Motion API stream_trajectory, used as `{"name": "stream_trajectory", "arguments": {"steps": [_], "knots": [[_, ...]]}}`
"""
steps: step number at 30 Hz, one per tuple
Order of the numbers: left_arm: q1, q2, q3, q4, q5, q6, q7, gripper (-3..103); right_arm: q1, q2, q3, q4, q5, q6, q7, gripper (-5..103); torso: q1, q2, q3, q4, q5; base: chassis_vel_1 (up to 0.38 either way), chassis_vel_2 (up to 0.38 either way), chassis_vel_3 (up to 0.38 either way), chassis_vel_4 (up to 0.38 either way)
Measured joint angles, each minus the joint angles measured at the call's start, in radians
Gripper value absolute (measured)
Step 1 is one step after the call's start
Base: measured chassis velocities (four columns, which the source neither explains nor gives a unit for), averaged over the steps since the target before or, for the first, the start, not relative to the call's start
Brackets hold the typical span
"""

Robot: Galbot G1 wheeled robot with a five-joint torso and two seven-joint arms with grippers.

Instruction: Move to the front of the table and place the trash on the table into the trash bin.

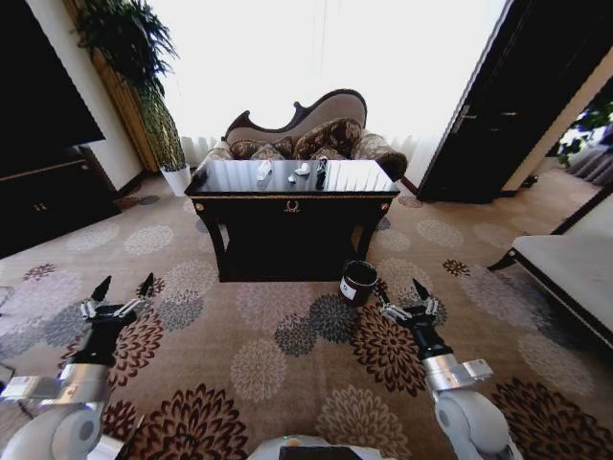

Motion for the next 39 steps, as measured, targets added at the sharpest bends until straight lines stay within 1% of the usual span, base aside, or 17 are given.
{"name": "stream_trajectory", "arguments": {"steps": [12, 19, 25, 31, 39], "knots": [[0.001, -0.01, 0.01, 0.004, 0.031, 0.003, 0.0, 100, 0.012, -0.003, 0.005, 0.001, 0.026, 0.011, 0.002, 100, 0.0, 0.0, 0.0, 0.0001, 0.0, 0.0, 0.0, 0.0, 0.0], [0.002, 0.003, 0.001, 0.0, 0.034, 0.003, 0.005, 100, 0.019, -0.004, 0.006, 0.005, 0.042, 0.006, 0.01, 100, 0.0, 0.0, 0.0, 0.0, 0.0, 0.0, 0.0, 0.0, 0.0], [0.001, 0.025, -0.004, -0.005, 0.033, 0.005, 0.027, 100, 0.018, -0.006, 0.008, 0.009, 0.059, 0.005, 0.01, 100, 0.0, 0.0, 0.0, 0.0001, 0.0, 0.0, 0.0, 0.0, 0.0], [0.002, 0.04, 0.013, -0.009, 0.031, 0.004, 0.047, 100, 0.019, -0.008, 0.016, 0.014, 0.067, 0.005, 0.01, 100, 0.0, 0.0, 0.0, 0.0, 0.0, -0.092, 0.063, 0.046, -0.058], [-0.003, 0.06, 0.006, -0.01, 0.0, -0.005, 0.074, 100, 0.018, -0.007, 0.022, 0.021, 0.07, 0.005, 0.011, 100, 0.0, 0.0, 0.0, 0.0001, -0.0001, -0.199, 0.203, 0.199, -0.19]]}}
